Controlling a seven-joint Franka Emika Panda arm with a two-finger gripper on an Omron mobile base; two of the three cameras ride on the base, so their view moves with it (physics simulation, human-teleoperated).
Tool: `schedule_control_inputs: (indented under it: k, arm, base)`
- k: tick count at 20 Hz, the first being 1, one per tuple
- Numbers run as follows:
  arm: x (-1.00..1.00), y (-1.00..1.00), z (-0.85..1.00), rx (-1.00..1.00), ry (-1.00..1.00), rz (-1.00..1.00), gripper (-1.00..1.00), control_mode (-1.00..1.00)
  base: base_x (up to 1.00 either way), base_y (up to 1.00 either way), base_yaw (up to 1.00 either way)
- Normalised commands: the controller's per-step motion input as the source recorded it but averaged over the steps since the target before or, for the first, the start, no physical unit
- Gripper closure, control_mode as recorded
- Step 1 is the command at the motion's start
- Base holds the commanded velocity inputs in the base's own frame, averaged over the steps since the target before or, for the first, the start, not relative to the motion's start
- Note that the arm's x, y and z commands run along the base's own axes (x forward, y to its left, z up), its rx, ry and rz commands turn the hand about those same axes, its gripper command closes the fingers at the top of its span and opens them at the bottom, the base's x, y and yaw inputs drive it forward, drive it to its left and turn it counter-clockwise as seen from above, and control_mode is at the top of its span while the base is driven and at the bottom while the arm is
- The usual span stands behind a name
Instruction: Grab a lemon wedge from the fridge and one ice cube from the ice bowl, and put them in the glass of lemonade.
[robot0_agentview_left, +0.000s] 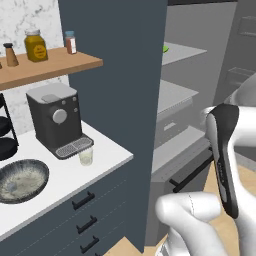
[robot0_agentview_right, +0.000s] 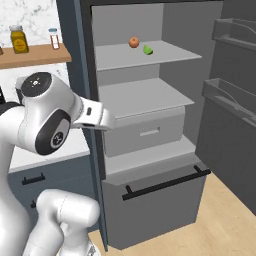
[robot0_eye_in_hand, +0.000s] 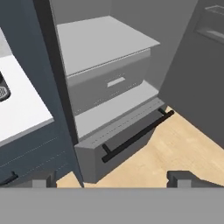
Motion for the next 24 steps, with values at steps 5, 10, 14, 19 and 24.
schedule_control_inputs:
  k: [5, 10, 14, 19, 24]
  arm:
    - [0.0, 0.0, 0.0, 0.0, 0.0, 0.0, -1.0, 1.0]
    - [0.0, 0.0, 0.0, 0.0, 0.0, 0.0, -1.0, 1.0]
    - [0.0, 0.0, 0.0, 0.0, 0.0, 0.0, -1.0, 1.0]
    - [0.0, 0.0, 0.0, 0.0, 0.0, 0.0, -1.0, 1.0]
    - [0.0, 0.0, 0.0, 0.0, 0.0, 0.0, -1.0, 1.0]
  base:
    - [-0.02, -0.5, 0.07]
    - [-0.02, -0.41, 0.35]
    - [0.04, -0.55, 0.39]
    - [0.03, -0.94, 0.27]
    - [0.03, -0.79, 0.29]
